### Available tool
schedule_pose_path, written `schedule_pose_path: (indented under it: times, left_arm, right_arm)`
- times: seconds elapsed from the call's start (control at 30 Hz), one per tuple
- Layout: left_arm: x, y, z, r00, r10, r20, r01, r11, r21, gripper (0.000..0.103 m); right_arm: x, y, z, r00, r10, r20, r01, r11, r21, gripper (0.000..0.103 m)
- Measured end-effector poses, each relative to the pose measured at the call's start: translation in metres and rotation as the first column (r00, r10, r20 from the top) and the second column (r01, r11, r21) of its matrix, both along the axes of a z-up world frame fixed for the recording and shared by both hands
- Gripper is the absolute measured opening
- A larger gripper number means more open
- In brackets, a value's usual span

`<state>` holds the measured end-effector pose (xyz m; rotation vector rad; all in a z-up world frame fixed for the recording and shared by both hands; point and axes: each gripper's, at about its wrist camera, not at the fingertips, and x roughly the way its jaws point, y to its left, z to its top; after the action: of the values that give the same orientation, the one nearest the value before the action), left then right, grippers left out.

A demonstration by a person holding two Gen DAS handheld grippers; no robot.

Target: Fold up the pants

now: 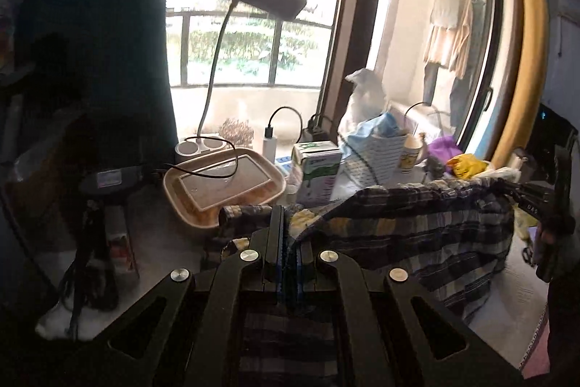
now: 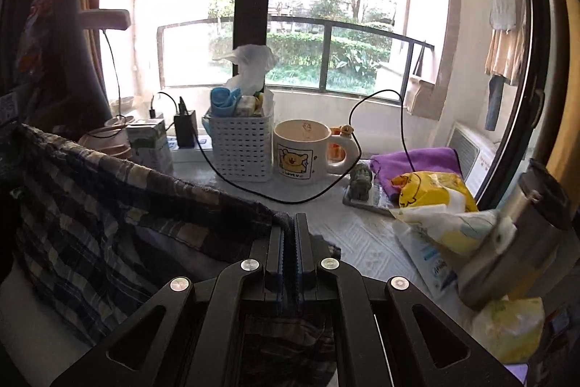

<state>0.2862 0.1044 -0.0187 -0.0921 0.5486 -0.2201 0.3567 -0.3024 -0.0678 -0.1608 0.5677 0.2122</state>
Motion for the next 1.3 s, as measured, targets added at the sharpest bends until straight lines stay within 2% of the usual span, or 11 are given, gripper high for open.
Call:
schedule_pose_path:
  times: [0.3, 0.43, 0.53, 0.7, 0.73, 0.8, 0.83, 0.87, 0.9, 1.2, 1.3]
  left_arm:
    - [0.079, -0.003, -0.036, 0.989, 0.049, -0.139, -0.038, 0.996, 0.080, 0.008]
    - [0.095, -0.001, -0.047, 0.983, 0.115, -0.143, -0.095, 0.986, 0.134, 0.045]
    - [0.096, 0.008, -0.046, 0.980, 0.147, -0.136, -0.128, 0.982, 0.141, 0.067]
    - [0.083, 0.024, -0.047, 0.970, 0.197, -0.141, -0.180, 0.976, 0.122, 0.067]
    - [0.079, 0.025, -0.050, 0.968, 0.199, -0.149, -0.183, 0.976, 0.116, 0.068]
    - [0.067, 0.028, -0.058, 0.964, 0.199, -0.177, -0.183, 0.978, 0.100, 0.068]
    - [0.060, 0.030, -0.062, 0.961, 0.196, -0.197, -0.182, 0.979, 0.088, 0.069]
    - [0.052, 0.032, -0.069, 0.955, 0.193, -0.226, -0.180, 0.981, 0.075, 0.070]
    - [0.046, 0.032, -0.075, 0.949, 0.189, -0.254, -0.177, 0.982, 0.069, 0.073]
    - [-0.008, 0.033, -0.117, 0.899, 0.195, -0.392, -0.205, 0.979, 0.018, 0.073]
    - [-0.021, 0.024, -0.120, 0.904, 0.187, -0.385, -0.177, 0.982, 0.061, 0.073]
  right_arm:
    - [0.084, 0.007, -0.033, 0.994, 0.004, -0.107, -0.008, 0.999, -0.035, 0.004]
    - [0.111, 0.012, -0.050, 0.989, -0.010, -0.148, 0.001, 0.998, -0.061, 0.004]
    - [0.124, 0.011, -0.059, 0.984, -0.017, -0.179, 0.007, 0.998, -0.059, 0.005]
    - [0.132, 0.017, -0.064, 0.979, -0.024, -0.203, 0.005, 0.996, -0.094, 0.007]
    - [0.131, 0.018, -0.063, 0.980, -0.028, -0.198, 0.008, 0.995, -0.102, 0.009]
    - [0.127, 0.017, -0.059, 0.982, -0.044, -0.182, 0.023, 0.993, -0.117, 0.023]
    - [0.124, 0.017, -0.056, 0.983, -0.050, -0.175, 0.029, 0.992, -0.121, 0.050]
    - [0.121, 0.016, -0.052, 0.985, -0.052, -0.166, 0.032, 0.992, -0.121, 0.083]
    - [0.116, 0.015, -0.047, 0.988, -0.052, -0.148, 0.036, 0.993, -0.114, 0.094]
    - [0.057, 0.001, -0.025, 0.989, -0.097, -0.113, 0.094, 0.995, -0.031, 0.096]
    - [0.032, -0.005, -0.032, 0.984, -0.112, -0.137, 0.115, 0.993, 0.016, 0.097]
